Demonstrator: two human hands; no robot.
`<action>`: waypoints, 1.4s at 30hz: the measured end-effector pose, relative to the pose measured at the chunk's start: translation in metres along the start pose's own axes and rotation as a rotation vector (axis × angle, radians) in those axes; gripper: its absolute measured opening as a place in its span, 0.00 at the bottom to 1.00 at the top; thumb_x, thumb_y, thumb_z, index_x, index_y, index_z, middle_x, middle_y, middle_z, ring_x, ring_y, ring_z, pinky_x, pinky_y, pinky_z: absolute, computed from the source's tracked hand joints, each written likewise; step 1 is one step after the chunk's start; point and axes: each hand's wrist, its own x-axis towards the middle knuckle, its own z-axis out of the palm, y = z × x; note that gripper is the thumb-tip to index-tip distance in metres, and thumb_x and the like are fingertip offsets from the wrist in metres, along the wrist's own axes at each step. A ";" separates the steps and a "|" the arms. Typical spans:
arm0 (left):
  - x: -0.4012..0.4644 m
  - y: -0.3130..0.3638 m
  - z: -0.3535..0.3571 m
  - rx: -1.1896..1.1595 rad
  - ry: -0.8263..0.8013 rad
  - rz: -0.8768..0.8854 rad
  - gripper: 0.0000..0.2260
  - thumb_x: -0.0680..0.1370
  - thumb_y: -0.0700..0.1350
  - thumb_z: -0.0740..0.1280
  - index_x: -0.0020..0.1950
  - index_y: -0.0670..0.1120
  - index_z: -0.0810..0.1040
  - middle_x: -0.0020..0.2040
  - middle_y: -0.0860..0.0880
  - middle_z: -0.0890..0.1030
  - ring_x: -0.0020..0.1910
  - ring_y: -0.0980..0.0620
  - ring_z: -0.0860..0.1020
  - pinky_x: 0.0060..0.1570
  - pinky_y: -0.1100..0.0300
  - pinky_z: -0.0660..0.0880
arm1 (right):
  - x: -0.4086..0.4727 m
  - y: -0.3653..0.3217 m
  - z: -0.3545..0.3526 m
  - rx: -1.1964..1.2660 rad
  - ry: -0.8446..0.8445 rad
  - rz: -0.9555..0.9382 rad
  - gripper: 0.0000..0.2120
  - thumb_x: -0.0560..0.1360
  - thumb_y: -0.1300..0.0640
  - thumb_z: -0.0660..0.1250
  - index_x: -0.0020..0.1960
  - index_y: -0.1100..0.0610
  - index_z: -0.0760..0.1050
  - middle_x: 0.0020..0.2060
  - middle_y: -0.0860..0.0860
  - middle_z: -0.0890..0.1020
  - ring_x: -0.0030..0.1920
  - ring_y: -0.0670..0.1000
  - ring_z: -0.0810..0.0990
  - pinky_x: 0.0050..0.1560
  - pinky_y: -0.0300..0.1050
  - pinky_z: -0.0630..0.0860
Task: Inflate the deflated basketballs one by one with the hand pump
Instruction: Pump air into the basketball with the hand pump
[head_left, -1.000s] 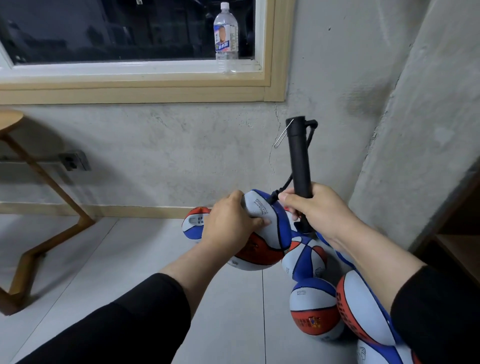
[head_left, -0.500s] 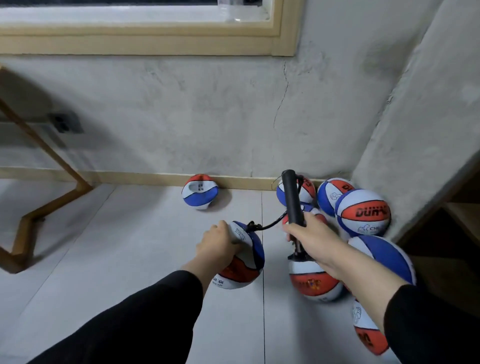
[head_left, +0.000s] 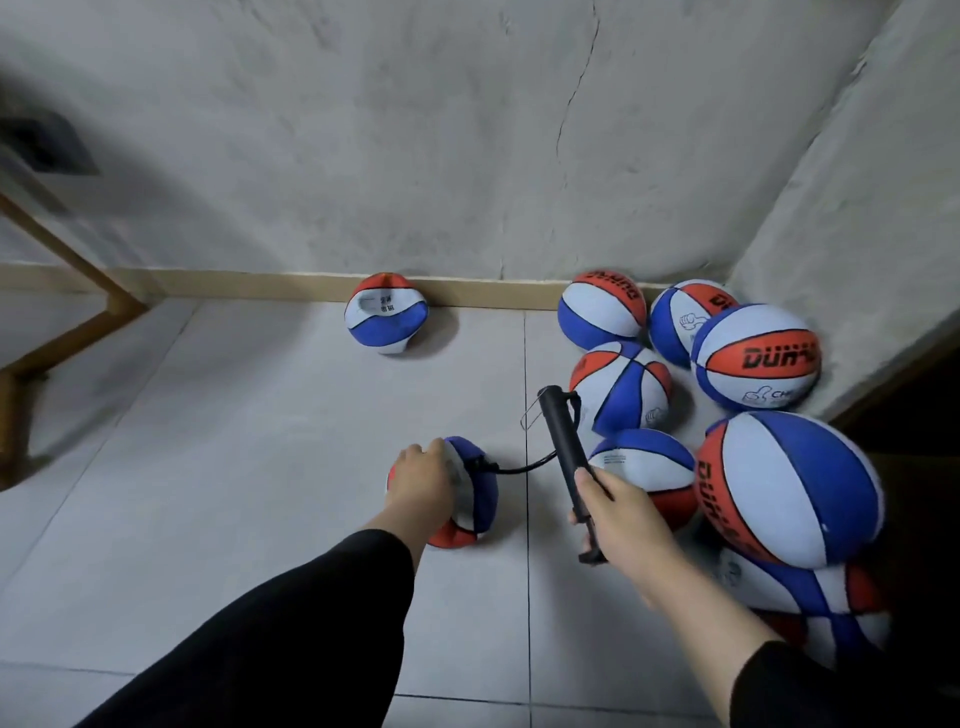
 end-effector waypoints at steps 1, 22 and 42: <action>-0.002 0.003 0.001 -0.020 0.000 0.010 0.22 0.84 0.43 0.59 0.79 0.47 0.65 0.78 0.41 0.65 0.75 0.39 0.69 0.73 0.47 0.69 | 0.001 0.002 0.001 -0.002 0.024 0.011 0.15 0.85 0.50 0.58 0.49 0.57 0.78 0.36 0.54 0.83 0.26 0.52 0.72 0.31 0.47 0.75; -0.115 0.071 -0.003 -1.187 0.073 -0.133 0.11 0.82 0.53 0.68 0.55 0.45 0.76 0.43 0.47 0.79 0.42 0.46 0.79 0.46 0.51 0.78 | -0.074 0.037 0.024 0.043 0.227 -0.071 0.20 0.84 0.44 0.60 0.46 0.60 0.78 0.37 0.57 0.83 0.40 0.59 0.83 0.43 0.58 0.84; -0.109 0.098 -0.014 -1.451 0.259 -0.402 0.09 0.79 0.49 0.65 0.56 0.46 0.73 0.40 0.42 0.85 0.36 0.45 0.81 0.35 0.57 0.78 | -0.056 0.021 0.033 0.237 0.270 0.043 0.30 0.79 0.31 0.53 0.43 0.56 0.75 0.28 0.51 0.75 0.34 0.57 0.75 0.39 0.50 0.72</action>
